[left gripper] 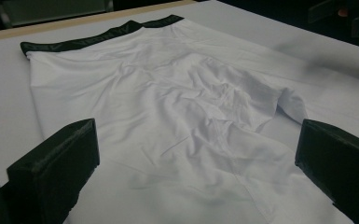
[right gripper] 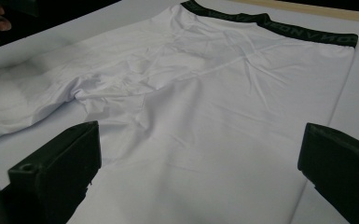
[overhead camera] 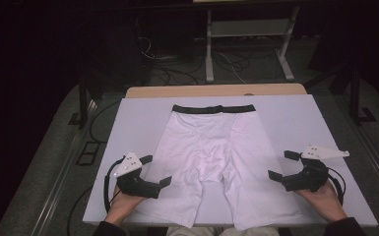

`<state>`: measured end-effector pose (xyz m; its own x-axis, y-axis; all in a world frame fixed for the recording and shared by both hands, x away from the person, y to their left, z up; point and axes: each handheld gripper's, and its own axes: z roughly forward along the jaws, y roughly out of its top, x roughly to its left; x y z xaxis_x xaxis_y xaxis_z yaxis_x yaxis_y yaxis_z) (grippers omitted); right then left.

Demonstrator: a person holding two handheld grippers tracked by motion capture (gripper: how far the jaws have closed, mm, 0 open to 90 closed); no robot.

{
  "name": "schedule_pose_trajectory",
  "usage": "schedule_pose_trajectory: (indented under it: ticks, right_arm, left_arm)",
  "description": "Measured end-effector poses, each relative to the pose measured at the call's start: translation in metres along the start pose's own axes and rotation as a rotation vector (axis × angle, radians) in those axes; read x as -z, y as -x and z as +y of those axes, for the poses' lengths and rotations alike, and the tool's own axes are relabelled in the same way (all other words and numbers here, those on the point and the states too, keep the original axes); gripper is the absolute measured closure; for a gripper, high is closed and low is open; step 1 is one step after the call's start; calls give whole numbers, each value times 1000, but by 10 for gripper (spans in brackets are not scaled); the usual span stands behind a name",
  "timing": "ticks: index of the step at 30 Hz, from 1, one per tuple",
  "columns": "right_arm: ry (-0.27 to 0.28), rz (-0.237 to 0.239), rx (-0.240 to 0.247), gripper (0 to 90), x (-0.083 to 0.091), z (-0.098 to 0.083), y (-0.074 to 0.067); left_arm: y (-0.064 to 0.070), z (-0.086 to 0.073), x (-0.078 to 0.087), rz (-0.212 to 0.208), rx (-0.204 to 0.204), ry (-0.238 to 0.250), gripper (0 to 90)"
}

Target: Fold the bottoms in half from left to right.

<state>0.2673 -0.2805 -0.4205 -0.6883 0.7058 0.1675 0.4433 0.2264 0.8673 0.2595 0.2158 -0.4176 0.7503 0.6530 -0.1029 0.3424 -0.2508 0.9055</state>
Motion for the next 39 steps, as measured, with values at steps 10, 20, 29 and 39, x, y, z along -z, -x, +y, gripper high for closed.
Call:
schedule_pose_trajectory:
  ticks: [10,20,29,39]
  right_arm:
    - [-7,-13,11,0,2,3,0]
    - [-1,-14,28,0,4,17,-3]
    - [-9,1,46,0,-2,29,-5]
    - [-10,19,63,0,-8,46,-3]
  left_arm:
    - [-1,0,-1,5,-1,-1,0]
    - [-4,1,-3,40,5,7,0]
    - [-5,1,-4,45,2,5,0]
    - [-4,2,-8,29,-6,-4,0]
